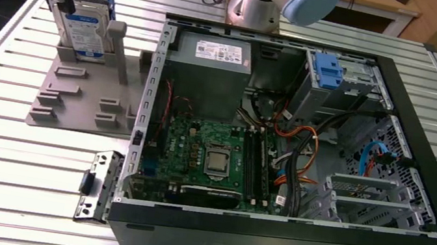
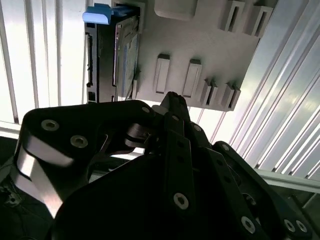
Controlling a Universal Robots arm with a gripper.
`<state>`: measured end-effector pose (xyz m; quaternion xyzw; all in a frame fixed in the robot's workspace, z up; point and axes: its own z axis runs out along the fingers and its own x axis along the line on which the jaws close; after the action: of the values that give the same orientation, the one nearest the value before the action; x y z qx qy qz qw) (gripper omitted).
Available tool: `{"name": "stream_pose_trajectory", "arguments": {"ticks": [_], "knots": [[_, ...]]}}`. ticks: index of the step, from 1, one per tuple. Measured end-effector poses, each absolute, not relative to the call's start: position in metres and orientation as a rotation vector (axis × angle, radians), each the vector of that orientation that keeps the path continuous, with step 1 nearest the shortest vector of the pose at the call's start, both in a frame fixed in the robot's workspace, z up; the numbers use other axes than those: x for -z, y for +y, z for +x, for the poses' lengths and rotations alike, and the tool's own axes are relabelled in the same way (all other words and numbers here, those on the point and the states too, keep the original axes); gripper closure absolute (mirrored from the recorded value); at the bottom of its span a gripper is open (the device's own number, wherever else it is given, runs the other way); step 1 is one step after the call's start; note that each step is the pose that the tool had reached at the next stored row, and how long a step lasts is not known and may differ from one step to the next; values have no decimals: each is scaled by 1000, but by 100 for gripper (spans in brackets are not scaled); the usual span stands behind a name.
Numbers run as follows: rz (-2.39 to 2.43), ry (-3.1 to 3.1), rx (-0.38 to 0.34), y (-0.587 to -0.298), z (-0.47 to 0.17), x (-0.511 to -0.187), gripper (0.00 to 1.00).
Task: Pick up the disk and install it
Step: 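Pick up the disk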
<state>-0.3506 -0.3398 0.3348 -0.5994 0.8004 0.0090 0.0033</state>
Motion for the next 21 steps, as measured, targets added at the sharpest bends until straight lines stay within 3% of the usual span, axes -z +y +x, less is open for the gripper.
{"name": "stream_pose_trajectory", "arguments": {"ticks": [21], "knots": [[-2182, 2254, -29, -340, -351, -335, 90]]}}
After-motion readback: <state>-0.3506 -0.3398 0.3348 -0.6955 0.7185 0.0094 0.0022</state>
